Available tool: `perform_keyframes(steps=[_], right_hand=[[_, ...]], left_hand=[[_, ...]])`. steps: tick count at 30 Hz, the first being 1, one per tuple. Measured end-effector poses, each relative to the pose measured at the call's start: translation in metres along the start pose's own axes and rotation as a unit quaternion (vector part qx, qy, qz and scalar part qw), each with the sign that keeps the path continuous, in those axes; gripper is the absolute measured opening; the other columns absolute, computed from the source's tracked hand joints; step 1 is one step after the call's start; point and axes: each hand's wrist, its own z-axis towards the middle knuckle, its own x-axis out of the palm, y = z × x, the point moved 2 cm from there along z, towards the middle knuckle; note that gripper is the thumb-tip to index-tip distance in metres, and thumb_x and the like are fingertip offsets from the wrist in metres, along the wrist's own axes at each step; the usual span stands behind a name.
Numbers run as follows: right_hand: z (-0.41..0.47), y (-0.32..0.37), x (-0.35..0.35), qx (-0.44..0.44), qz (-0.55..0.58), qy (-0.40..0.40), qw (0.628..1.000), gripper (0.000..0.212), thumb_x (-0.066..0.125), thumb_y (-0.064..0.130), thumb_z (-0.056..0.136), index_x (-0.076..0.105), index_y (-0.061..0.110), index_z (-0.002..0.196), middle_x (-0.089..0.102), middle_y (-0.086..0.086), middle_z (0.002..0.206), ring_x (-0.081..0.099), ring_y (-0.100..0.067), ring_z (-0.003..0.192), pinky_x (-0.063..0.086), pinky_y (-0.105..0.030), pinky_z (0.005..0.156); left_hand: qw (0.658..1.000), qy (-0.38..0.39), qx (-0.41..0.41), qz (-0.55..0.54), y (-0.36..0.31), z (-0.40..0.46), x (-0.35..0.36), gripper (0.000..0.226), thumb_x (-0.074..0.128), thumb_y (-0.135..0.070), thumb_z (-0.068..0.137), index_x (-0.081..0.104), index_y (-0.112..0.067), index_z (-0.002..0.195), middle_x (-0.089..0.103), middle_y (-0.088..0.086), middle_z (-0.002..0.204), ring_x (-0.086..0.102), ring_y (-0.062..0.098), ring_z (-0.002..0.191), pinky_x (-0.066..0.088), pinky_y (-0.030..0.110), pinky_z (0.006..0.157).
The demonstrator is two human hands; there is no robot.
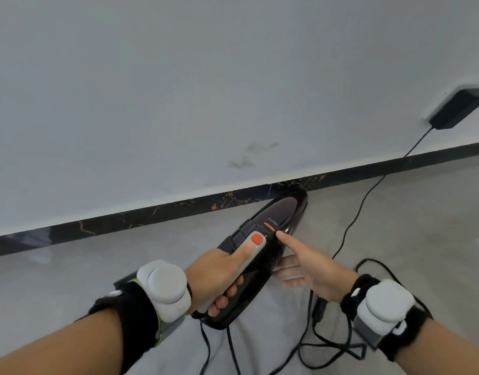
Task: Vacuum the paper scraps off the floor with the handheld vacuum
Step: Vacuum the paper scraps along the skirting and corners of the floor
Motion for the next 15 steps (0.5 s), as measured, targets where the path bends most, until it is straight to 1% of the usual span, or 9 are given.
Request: perform_keyframes(steps=[2,4,6,9,10,11,12,13,15], right_hand=[[0.0,-0.001,-0.012,-0.011,-0.005,0.006,1.0,0.043,0.05,0.064,0.096,0.063,0.028,0.119,0.071,-0.01,0.124,0.073,-0.028,0.106,0.06,-0.038,0.09],[-0.001,-0.001,-0.033,-0.029,0.01,-0.022,0.999,0.048,0.054,0.061,0.096,0.056,0.025,0.128,0.066,-0.012,0.127,0.074,-0.029,0.102,0.062,-0.034,0.078],[-0.002,0.004,-0.059,-0.061,0.03,-0.074,0.995,0.052,0.059,0.056,0.096,0.054,0.019,0.131,0.066,-0.013,0.125,0.073,-0.031,0.101,0.06,-0.034,0.072],[-0.01,0.022,-0.112,-0.135,0.004,-0.19,0.972,0.058,0.064,0.048,0.096,0.047,0.015,0.141,0.062,-0.009,0.12,0.069,-0.028,0.099,0.058,-0.035,0.072],[-0.011,0.031,-0.133,-0.159,-0.001,-0.234,0.959,0.061,0.065,0.046,0.096,0.042,0.015,0.144,0.06,-0.008,0.119,0.068,-0.028,0.099,0.058,-0.037,0.074],[-0.01,0.039,-0.154,-0.179,0.001,-0.277,0.944,0.066,0.067,0.045,0.095,0.039,0.015,0.147,0.059,-0.01,0.119,0.067,-0.03,0.102,0.059,-0.042,0.079],[-0.009,0.047,-0.176,-0.195,0.01,-0.319,0.928,0.072,0.07,0.045,0.092,0.036,0.016,0.148,0.058,-0.013,0.121,0.065,-0.033,0.108,0.058,-0.049,0.087],[-0.008,0.055,-0.198,-0.209,0.025,-0.356,0.91,0.079,0.073,0.047,0.088,0.034,0.017,0.149,0.057,-0.015,0.128,0.062,-0.036,0.115,0.055,-0.054,0.096],[-0.008,0.071,-0.232,-0.231,0.059,-0.414,0.879,0.092,0.076,0.05,0.081,0.029,0.017,0.152,0.048,-0.016,0.144,0.054,-0.034,0.127,0.049,-0.056,0.106]], left_hand=[[1.0,-0.01,-0.016,0.011,-0.004,-0.004,0.003,0.071,0.047,-0.085,0.076,0.053,-0.014,0.077,0.047,0.0,0.055,0.039,0.014,0.04,0.035,0.022,0.041],[0.999,-0.021,-0.037,0.013,-0.01,-0.009,0.007,0.071,0.047,-0.085,0.076,0.053,-0.015,0.075,0.048,0.0,0.054,0.04,0.014,0.04,0.035,0.022,0.041],[0.998,-0.035,-0.053,0.018,-0.017,-0.014,0.011,0.072,0.048,-0.086,0.075,0.053,-0.015,0.074,0.049,0.0,0.054,0.04,0.014,0.039,0.034,0.021,0.04],[0.997,-0.053,-0.057,0.03,-0.026,-0.019,0.02,0.073,0.05,-0.088,0.072,0.054,-0.014,0.073,0.048,0.0,0.052,0.039,0.014,0.037,0.035,0.02,0.039],[0.996,-0.058,-0.058,0.029,-0.028,-0.02,0.023,0.073,0.051,-0.087,0.072,0.054,-0.014,0.074,0.048,0.0,0.052,0.039,0.014,0.037,0.035,0.02,0.038],[0.996,-0.065,-0.059,0.029,-0.029,-0.022,0.025,0.073,0.052,-0.087,0.071,0.054,-0.013,0.074,0.048,0.0,0.052,0.038,0.015,0.037,0.035,0.02,0.038],[0.995,-0.071,-0.061,0.028,-0.031,-0.023,0.028,0.073,0.052,-0.087,0.07,0.054,-0.013,0.073,0.047,0.001,0.051,0.038,0.015,0.037,0.035,0.02,0.038],[0.995,-0.079,-0.063,0.029,-0.033,-0.023,0.031,0.074,0.053,-0.088,0.068,0.053,-0.014,0.071,0.047,0.001,0.05,0.037,0.016,0.036,0.035,0.021,0.038],[0.993,-0.094,-0.064,0.033,-0.034,-0.024,0.034,0.077,0.051,-0.091,0.065,0.053,-0.013,0.068,0.046,0.003,0.05,0.036,0.017,0.036,0.034,0.021,0.039]])
